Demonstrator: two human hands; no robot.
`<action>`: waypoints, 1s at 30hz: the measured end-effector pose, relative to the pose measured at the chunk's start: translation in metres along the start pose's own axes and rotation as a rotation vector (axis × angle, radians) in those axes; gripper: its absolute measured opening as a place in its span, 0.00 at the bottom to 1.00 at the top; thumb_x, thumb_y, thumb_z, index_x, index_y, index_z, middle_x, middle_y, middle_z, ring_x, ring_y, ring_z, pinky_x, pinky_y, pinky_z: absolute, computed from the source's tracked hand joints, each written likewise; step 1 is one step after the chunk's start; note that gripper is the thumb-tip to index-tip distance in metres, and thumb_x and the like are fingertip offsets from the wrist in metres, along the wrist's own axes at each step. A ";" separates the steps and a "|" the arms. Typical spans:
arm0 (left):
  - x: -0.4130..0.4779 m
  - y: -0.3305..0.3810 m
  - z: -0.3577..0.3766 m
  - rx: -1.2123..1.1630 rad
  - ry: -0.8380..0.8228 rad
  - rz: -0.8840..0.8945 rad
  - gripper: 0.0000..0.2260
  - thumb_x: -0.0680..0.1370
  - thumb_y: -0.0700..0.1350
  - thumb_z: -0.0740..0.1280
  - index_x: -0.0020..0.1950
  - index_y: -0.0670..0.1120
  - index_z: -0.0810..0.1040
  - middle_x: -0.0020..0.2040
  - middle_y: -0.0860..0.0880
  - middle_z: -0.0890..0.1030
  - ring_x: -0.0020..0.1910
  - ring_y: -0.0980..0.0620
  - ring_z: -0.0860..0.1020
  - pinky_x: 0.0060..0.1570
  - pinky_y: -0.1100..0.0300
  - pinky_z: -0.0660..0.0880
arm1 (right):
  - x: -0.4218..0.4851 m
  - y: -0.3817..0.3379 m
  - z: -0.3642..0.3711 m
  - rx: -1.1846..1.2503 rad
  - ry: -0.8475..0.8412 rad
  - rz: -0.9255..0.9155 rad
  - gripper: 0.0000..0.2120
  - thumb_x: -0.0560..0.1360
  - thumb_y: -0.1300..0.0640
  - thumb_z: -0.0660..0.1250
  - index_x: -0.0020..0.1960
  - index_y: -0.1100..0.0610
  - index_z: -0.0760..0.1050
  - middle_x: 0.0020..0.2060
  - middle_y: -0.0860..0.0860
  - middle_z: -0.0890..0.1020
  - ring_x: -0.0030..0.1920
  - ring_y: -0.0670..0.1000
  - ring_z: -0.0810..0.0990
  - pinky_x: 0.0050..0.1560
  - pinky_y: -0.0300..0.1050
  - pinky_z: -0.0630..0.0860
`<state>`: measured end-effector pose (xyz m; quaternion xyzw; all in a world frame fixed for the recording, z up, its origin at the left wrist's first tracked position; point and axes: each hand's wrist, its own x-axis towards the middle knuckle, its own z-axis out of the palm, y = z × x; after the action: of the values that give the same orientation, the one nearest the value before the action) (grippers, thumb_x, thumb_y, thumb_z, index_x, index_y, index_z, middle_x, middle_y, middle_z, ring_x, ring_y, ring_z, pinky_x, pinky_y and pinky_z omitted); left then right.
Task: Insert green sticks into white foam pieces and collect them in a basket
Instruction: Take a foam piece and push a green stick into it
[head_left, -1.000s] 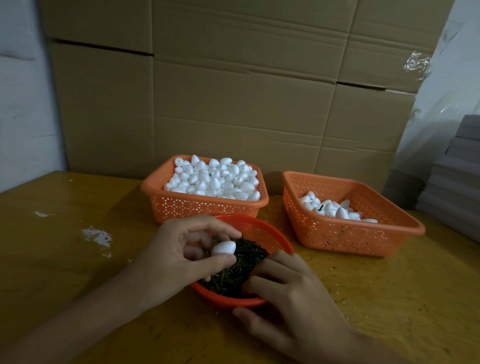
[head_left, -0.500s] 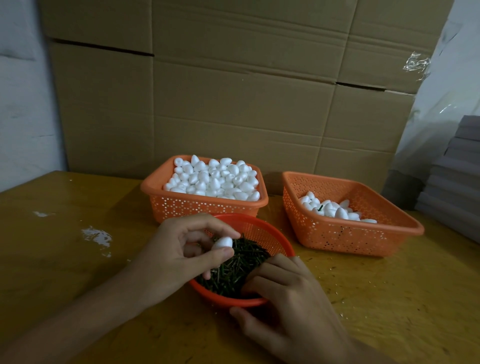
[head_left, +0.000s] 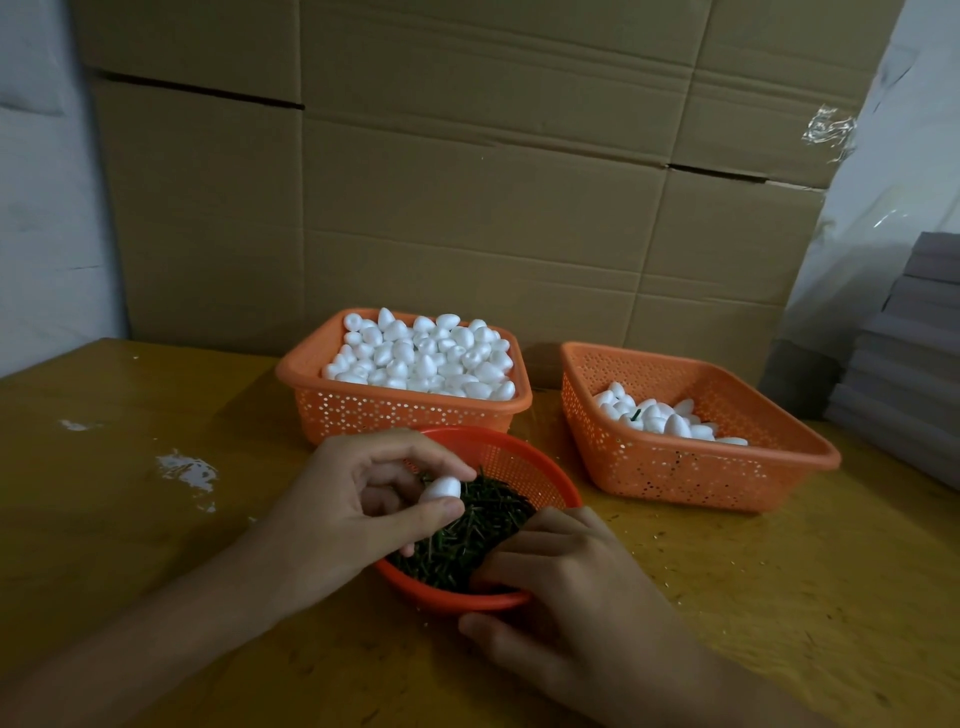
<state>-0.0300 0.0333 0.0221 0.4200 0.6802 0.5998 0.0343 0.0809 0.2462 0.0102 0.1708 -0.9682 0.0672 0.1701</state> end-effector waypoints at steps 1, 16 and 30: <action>0.000 0.000 0.000 0.003 -0.002 0.001 0.10 0.72 0.55 0.76 0.53 0.58 0.87 0.46 0.48 0.87 0.41 0.46 0.85 0.36 0.60 0.80 | 0.000 0.001 -0.002 -0.003 -0.022 -0.002 0.16 0.80 0.33 0.61 0.54 0.41 0.81 0.46 0.37 0.82 0.53 0.40 0.75 0.59 0.42 0.71; 0.001 0.003 0.003 0.012 0.026 0.004 0.08 0.74 0.47 0.78 0.52 0.57 0.87 0.43 0.48 0.87 0.39 0.48 0.84 0.36 0.60 0.80 | 0.002 0.000 -0.007 0.311 0.034 0.055 0.24 0.77 0.28 0.60 0.63 0.40 0.81 0.59 0.29 0.81 0.61 0.31 0.74 0.64 0.33 0.64; 0.002 0.000 0.004 -0.045 0.019 0.005 0.07 0.76 0.45 0.77 0.53 0.55 0.87 0.53 0.47 0.87 0.52 0.48 0.86 0.41 0.59 0.83 | -0.002 0.019 0.017 0.608 0.494 0.103 0.14 0.78 0.54 0.75 0.62 0.43 0.81 0.49 0.40 0.88 0.44 0.45 0.88 0.48 0.36 0.81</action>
<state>-0.0286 0.0378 0.0217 0.4150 0.6656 0.6192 0.0357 0.0703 0.2616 -0.0081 0.1431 -0.8414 0.3985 0.3359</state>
